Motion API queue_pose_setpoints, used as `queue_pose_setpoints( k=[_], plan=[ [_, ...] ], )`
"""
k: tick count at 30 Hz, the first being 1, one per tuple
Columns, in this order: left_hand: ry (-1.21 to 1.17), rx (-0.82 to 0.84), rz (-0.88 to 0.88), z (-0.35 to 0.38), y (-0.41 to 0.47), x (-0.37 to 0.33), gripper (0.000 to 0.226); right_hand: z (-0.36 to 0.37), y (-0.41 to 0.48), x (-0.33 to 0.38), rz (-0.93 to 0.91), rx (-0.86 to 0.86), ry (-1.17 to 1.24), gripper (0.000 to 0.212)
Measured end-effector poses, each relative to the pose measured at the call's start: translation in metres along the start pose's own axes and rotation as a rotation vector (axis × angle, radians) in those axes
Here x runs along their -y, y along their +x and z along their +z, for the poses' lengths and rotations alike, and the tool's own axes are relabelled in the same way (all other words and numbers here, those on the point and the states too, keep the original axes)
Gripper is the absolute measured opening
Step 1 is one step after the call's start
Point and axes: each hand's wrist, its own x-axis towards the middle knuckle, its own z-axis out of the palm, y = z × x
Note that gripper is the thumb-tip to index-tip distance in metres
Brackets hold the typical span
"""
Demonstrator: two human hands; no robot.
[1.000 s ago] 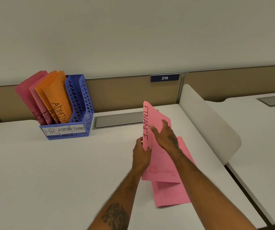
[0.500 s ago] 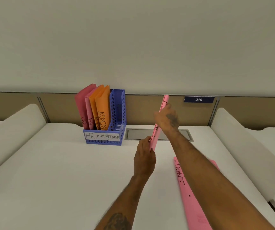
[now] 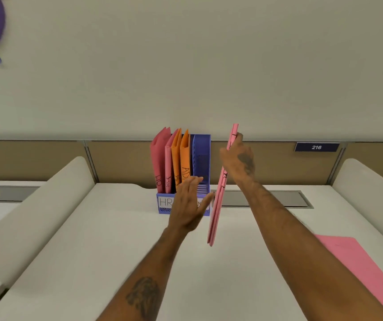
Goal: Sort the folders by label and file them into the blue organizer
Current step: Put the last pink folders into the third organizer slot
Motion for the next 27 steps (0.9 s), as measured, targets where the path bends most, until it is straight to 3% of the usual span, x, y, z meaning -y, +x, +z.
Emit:
queue_pose_setpoints(
  k=[5, 14, 22, 27],
  plan=[
    [0.236, 0.041, 0.048, -0.043, 0.055, 0.054, 0.078, 0.027, 0.007, 0.029, -0.08, -0.041, 0.045, 0.051],
    [0.387, 0.195, 0.007, -0.052, 0.139, 0.094, 0.101, 0.069, 0.042, 0.051, -0.281, -0.108, 0.102, 0.055],
    [0.484, 0.339, 0.045, -0.027, 0.182, 0.124, 0.102, 0.12, 0.077, 0.039, -0.327, -0.133, 0.104, 0.056],
    [0.456, 0.299, 0.023, -0.01, 0.188, 0.14, 0.095, 0.158, 0.085, 0.023, -0.374, -0.099, 0.078, 0.057]
  ],
)
